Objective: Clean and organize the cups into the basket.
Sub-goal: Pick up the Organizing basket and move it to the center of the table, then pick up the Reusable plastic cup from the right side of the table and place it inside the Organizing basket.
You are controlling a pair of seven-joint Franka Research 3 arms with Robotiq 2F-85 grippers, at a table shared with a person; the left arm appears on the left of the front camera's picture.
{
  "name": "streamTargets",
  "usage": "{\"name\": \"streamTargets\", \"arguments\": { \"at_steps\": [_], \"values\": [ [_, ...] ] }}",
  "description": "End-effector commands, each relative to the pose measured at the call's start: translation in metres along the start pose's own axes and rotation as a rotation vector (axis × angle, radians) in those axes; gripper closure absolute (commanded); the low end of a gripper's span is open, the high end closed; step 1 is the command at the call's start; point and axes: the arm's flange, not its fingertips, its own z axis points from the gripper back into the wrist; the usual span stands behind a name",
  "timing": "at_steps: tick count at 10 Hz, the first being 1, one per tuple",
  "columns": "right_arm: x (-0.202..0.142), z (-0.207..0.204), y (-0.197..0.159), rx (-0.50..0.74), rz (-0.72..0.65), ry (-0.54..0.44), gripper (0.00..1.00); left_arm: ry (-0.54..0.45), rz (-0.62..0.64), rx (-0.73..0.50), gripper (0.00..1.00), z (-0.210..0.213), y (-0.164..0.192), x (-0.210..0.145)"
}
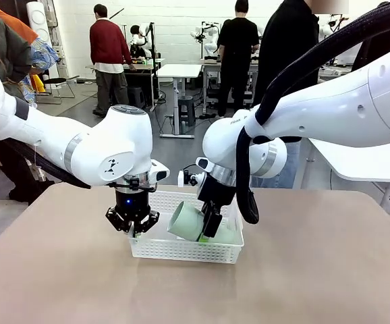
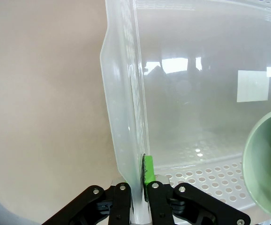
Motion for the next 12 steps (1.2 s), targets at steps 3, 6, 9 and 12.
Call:
{"name": "streamTargets", "arguments": {
  "at_steps": [3,6,9,12],
  "values": [
    [0.002,0.01,0.002,0.002,-0.021,0.011,0.0,-0.012,-0.013,0.013,1.0,0.001,0.0,-0.001],
    [0.001,0.02,0.008,-0.008,-0.001,-0.004,0.0,-0.012,-0.013,0.013,1.0,0.001,0.0,-0.001],
    [-0.047,0.088,0.034,-0.152,0.009,-0.118,0.0,-0.012,-0.013,0.013,1.0,0.001,0.0,-0.001],
    [-0.139,0.163,0.089,-0.277,0.001,-0.351,0.0,-0.012,-0.013,0.013,1.0,0.001,0.0,-0.001]
  ]
}}
